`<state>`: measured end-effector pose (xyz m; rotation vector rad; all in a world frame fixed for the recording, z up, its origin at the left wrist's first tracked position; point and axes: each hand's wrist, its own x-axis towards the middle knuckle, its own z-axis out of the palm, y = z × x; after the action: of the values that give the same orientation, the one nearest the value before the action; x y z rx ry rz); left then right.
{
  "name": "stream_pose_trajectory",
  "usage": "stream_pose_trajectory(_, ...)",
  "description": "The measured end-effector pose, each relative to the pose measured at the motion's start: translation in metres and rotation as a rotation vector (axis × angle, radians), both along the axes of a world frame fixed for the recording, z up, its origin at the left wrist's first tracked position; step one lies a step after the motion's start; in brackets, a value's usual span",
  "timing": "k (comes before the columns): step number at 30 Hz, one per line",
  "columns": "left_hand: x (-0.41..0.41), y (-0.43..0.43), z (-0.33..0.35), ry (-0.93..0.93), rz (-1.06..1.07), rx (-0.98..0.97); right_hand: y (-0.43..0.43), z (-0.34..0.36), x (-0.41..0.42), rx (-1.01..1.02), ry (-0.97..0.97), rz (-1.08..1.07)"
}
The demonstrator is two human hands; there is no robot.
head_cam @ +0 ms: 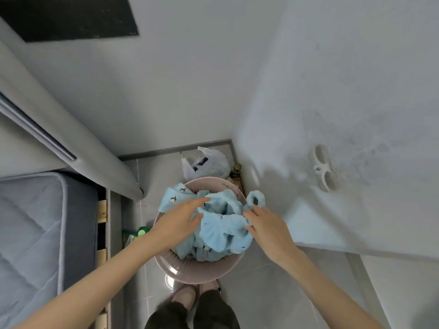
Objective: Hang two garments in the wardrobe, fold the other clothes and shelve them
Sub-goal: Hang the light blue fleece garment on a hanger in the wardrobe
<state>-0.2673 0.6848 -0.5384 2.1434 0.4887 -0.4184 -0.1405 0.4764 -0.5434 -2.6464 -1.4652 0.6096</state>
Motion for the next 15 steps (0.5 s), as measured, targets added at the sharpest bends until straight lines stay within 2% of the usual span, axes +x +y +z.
stream_pose_trajectory(3,0.001,-0.003,0.042,-0.138,-0.156,0.061,-0.01,0.065,-0.012,0.085,-0.022,0.031)
stream_pose_trajectory(7,-0.003,-0.013,0.096,-0.239,-0.391,0.185,-0.026,0.152,-0.034,0.223,-0.066,-0.055)
stream_pose_trajectory(10,-0.01,-0.026,0.131,-0.256,-0.459,0.243,-0.041,0.212,-0.052,0.318,-0.135,-0.145)
stream_pose_trajectory(15,-0.015,-0.042,0.191,-0.534,-0.513,0.21,-0.078,0.296,-0.086,0.424,-0.284,-0.265)
